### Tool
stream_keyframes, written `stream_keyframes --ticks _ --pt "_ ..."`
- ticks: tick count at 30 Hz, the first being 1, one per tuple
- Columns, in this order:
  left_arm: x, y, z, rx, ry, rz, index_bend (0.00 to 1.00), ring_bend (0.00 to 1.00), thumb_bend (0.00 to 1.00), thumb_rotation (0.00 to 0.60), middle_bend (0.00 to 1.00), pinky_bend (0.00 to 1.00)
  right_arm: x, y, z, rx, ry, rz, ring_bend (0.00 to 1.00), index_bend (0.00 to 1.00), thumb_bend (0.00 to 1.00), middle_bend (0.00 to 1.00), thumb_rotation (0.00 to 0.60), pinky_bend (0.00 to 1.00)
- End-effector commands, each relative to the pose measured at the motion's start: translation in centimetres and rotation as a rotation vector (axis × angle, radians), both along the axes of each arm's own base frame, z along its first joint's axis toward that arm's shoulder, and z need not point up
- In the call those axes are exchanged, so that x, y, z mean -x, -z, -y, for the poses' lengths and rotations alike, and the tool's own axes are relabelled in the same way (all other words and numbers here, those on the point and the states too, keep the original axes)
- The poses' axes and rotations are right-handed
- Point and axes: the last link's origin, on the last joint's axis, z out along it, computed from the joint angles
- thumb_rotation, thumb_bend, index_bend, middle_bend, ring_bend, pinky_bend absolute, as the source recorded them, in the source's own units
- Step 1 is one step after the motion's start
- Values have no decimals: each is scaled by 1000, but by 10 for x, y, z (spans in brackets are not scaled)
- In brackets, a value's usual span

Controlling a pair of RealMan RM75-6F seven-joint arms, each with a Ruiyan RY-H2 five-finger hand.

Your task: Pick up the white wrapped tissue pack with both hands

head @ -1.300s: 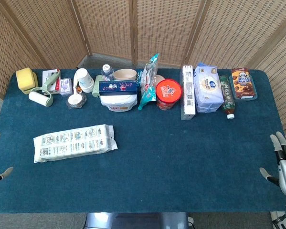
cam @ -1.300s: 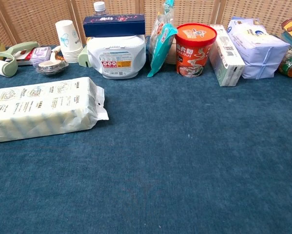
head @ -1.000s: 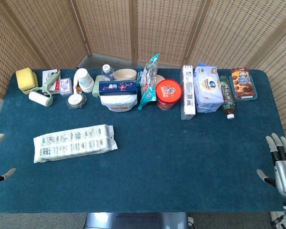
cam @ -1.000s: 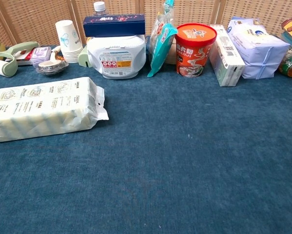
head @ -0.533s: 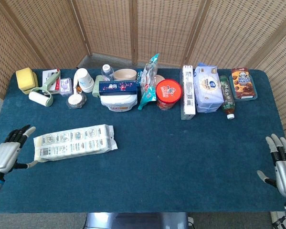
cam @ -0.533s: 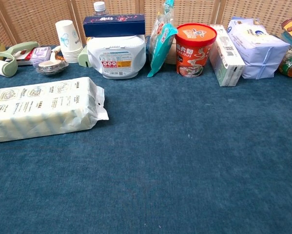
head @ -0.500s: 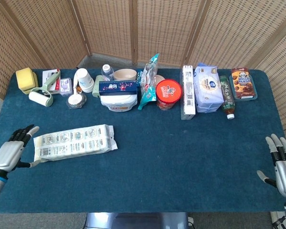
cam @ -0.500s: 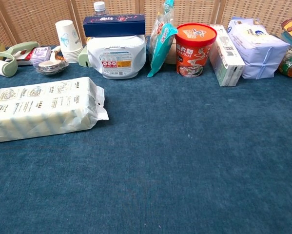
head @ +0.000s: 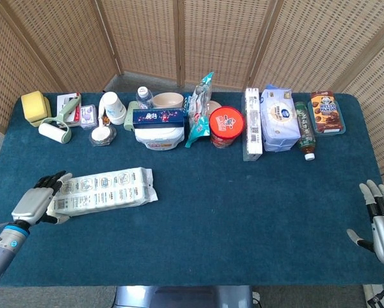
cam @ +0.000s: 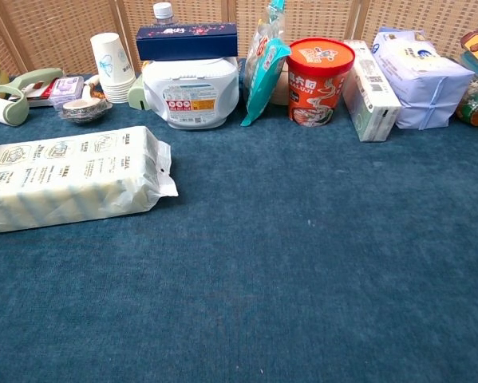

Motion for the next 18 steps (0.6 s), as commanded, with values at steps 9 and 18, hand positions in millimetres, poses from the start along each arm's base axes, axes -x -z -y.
stream_keyframes --ticks 9,18 --pt "7 11 -10 21 -34 -5 0 0 0 600 0 0 0 0 0 -6 3 4 0 0 0 0 600 0" --pt "6 15 -8 -20 -41 -122 240 299 2 600 252 514 1 -1 0 -7 4 17 0 0 0 0 600 0"
